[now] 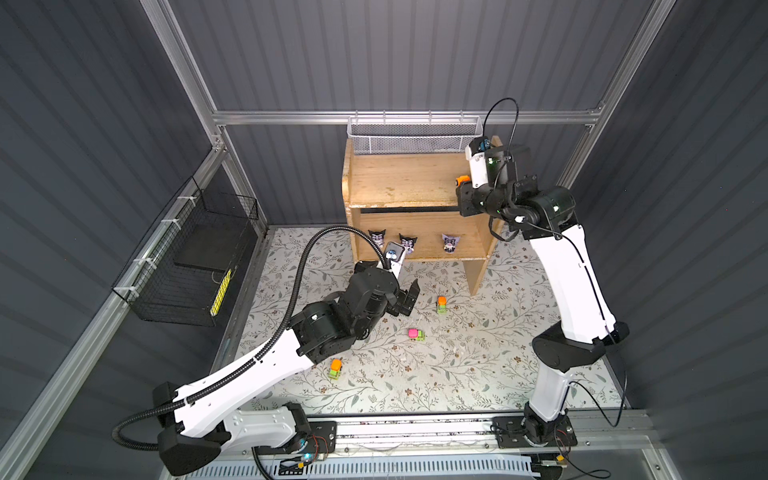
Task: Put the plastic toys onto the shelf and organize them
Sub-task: 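Lower the orange bulldozer onto the top shelf beside the truck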
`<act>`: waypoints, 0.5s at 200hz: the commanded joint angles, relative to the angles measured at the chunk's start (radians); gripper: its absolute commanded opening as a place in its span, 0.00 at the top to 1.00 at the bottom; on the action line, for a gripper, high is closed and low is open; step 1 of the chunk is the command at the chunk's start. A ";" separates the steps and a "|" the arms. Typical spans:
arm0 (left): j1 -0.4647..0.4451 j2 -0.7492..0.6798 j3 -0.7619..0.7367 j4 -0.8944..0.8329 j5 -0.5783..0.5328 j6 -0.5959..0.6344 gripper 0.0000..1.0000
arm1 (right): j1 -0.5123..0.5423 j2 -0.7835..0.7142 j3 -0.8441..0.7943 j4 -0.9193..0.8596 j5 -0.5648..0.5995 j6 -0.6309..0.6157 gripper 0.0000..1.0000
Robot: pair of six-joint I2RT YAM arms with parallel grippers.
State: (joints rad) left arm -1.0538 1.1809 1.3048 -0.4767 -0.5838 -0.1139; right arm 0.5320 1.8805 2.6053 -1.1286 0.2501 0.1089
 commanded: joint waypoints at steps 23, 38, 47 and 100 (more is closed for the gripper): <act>0.011 -0.024 -0.016 0.011 -0.005 0.021 0.00 | -0.012 0.021 0.021 0.015 -0.027 0.023 0.66; 0.013 -0.026 -0.019 0.011 -0.004 0.021 0.00 | -0.014 0.026 0.022 0.015 -0.029 0.024 0.66; 0.014 -0.026 -0.020 0.012 -0.004 0.021 0.00 | -0.016 0.028 0.022 0.017 -0.029 0.025 0.66; 0.017 -0.029 -0.022 0.009 -0.004 0.022 0.00 | -0.022 0.031 0.022 0.015 -0.024 0.031 0.63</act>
State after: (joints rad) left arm -1.0454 1.1751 1.2930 -0.4747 -0.5838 -0.1108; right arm 0.5167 1.8965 2.6053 -1.1225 0.2276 0.1303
